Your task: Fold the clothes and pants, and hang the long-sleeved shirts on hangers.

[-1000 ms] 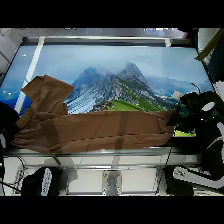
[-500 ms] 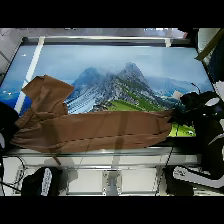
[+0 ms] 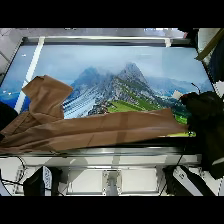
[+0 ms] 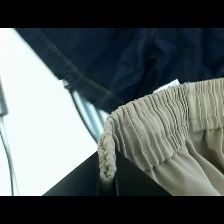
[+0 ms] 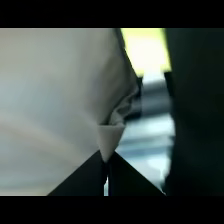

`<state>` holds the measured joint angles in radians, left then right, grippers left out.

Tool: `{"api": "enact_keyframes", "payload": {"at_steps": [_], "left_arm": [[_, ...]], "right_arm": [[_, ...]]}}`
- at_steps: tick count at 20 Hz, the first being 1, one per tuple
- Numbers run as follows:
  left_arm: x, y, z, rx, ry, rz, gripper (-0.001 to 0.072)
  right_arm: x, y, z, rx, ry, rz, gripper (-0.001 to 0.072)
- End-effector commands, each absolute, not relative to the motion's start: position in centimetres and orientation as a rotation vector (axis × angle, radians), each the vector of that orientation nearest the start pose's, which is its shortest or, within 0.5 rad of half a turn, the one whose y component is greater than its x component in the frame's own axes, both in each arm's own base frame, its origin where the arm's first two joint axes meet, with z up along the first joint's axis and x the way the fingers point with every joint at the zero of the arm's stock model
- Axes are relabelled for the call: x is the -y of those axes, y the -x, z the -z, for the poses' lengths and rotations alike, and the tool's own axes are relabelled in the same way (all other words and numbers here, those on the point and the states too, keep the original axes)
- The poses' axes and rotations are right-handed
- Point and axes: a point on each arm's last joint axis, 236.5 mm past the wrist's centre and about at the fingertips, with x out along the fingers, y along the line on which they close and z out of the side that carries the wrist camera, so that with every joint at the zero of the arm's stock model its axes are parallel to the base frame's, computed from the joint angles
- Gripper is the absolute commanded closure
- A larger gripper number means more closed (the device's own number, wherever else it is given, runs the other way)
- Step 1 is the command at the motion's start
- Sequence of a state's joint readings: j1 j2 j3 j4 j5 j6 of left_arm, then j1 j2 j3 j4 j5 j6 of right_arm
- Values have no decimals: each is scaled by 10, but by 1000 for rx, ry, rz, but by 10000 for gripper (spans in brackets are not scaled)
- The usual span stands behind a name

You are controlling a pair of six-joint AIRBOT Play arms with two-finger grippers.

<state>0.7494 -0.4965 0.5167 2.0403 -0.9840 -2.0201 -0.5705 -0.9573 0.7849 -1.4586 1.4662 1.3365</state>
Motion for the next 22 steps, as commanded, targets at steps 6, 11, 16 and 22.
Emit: {"api": "enact_keyframes", "payload": {"at_steps": [6,11,16,22], "left_arm": [[-227,-107,-8,-973,337,-1123,664],[-240,-154,-73,-767,296,-1031,318],[-245,-259,-56,-844,415,-720,297],[-259,-297,41,-1208,615,-616,82]], "right_arm": [[64,-102,64,-1673,-600,290,245],[77,-212,-24,-1235,-673,208,222],[67,-320,-120,-849,-610,59,273],[-92,-379,-88,-1079,-630,-337,272]]}}
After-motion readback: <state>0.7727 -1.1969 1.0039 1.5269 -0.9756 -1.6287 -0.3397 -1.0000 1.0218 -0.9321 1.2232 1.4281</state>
